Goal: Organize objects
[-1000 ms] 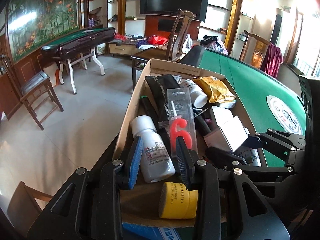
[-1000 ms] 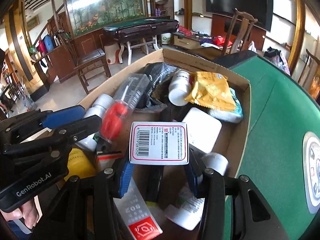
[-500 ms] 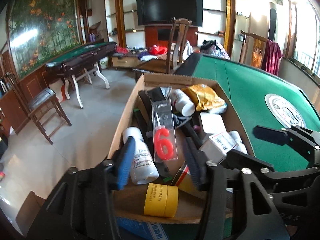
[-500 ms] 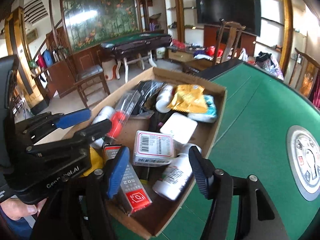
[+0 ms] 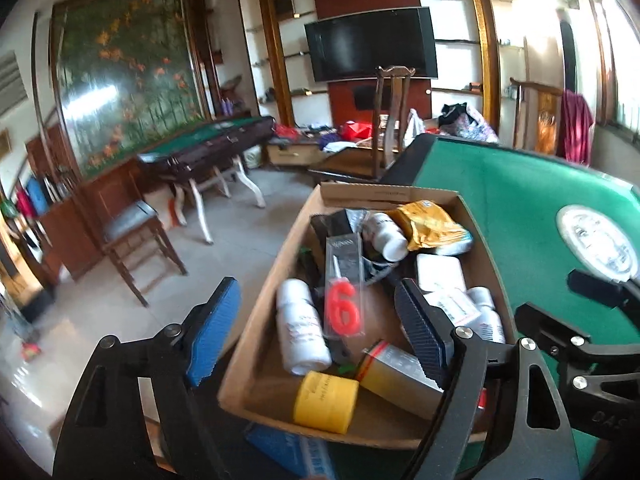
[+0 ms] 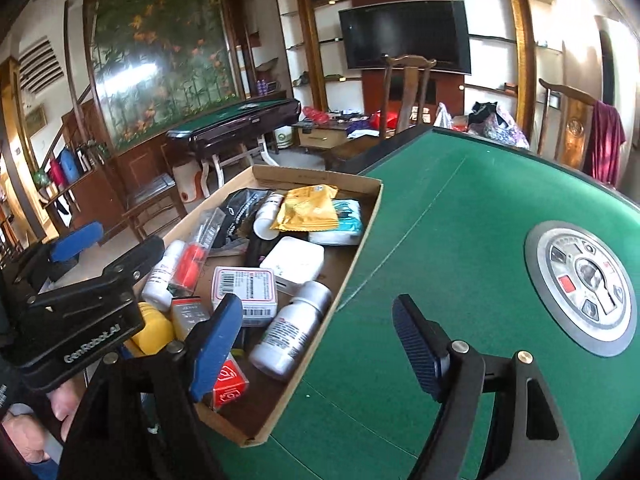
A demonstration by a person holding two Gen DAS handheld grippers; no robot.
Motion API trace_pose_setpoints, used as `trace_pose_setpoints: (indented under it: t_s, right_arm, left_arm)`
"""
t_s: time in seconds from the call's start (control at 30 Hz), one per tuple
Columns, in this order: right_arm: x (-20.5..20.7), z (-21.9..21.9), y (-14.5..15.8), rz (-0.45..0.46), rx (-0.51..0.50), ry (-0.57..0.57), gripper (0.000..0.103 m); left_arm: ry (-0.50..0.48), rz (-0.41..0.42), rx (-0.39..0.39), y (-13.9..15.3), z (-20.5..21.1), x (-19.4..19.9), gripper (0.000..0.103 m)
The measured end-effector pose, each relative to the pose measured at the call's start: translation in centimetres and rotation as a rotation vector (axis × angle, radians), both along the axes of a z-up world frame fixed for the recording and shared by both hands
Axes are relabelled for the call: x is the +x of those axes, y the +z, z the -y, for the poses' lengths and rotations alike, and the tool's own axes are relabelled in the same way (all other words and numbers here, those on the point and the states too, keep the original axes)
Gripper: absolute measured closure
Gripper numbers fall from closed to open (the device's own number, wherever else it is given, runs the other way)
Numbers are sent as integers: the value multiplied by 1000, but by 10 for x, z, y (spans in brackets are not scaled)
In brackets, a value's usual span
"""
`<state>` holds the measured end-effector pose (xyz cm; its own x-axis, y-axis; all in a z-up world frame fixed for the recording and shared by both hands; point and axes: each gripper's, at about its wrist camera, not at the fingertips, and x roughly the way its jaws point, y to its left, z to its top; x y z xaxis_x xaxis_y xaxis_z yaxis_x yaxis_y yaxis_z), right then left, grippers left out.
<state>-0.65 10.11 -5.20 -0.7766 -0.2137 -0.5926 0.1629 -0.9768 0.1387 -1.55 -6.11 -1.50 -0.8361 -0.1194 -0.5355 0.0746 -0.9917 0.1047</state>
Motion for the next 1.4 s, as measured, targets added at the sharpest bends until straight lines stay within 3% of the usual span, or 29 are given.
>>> trace_pose_setpoints:
  t_s: [0.13, 0.27, 0.43, 0.77, 1.4]
  right_arm:
    - [2, -2, -2, 3, -17, 0, 25]
    - [4, 0, -3, 2, -22, 8, 25]
    - [7, 4, -5, -11, -16, 15, 25]
    - [17, 22, -2, -65, 66, 31, 25]
    - [18, 21, 1, -91, 58, 32, 25]
  left_arm:
    - [55, -8, 51, 2, 10, 5, 23]
    - [139, -10, 6, 3, 15, 8, 23]
    - [137, -28, -70, -1, 12, 9, 23]
    - [113, -32, -70, -10, 19, 9, 22]
    - [102, -44, -61, -9, 22, 14, 23]
